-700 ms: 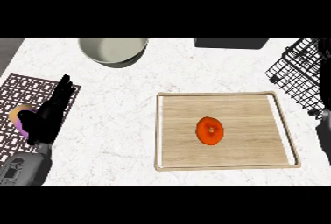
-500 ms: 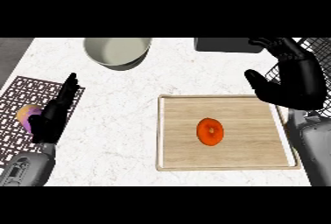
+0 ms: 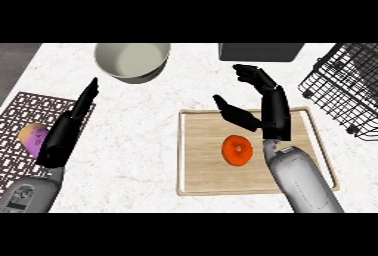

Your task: Pick the squash from the tray and place it in the tiered basket

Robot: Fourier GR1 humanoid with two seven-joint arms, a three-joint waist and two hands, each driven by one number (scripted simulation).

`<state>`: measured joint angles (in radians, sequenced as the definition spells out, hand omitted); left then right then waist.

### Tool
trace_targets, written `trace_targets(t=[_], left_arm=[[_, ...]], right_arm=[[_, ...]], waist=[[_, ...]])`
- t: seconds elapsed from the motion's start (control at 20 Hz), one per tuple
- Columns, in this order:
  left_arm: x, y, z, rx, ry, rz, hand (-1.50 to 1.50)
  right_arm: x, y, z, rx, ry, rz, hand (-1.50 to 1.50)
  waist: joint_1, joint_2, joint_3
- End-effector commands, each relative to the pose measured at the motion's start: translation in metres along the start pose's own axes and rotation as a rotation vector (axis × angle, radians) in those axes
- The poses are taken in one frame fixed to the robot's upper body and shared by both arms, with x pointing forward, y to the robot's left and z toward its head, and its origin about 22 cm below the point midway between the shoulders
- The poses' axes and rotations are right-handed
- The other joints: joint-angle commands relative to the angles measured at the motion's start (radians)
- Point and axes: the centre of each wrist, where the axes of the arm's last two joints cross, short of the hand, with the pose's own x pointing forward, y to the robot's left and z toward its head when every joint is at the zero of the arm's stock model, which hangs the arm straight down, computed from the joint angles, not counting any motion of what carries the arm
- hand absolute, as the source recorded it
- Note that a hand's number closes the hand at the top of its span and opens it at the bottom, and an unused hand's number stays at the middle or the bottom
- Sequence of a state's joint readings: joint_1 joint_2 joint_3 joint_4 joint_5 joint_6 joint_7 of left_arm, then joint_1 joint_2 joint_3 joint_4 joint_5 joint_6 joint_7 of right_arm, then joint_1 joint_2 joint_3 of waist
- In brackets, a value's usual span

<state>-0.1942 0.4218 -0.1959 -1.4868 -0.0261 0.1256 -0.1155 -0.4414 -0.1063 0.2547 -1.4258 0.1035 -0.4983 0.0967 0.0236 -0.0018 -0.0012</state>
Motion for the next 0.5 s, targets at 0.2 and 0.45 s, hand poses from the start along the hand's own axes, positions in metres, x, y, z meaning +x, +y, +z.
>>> trace_targets(t=[0.2,0.45], left_arm=[[0.010,0.002,0.012,0.005,0.018,-0.034,0.00],[0.003,-0.004,0.017,0.003,0.015,-0.042,0.00]], right_arm=[[0.031,0.019,0.009,0.210,0.192,0.301,-1.50],[0.034,0.010,-0.001,0.315,0.404,0.705,-1.50]], waist=[[-0.028,-0.015,-0.003],[-0.045,-0.026,-0.010]])
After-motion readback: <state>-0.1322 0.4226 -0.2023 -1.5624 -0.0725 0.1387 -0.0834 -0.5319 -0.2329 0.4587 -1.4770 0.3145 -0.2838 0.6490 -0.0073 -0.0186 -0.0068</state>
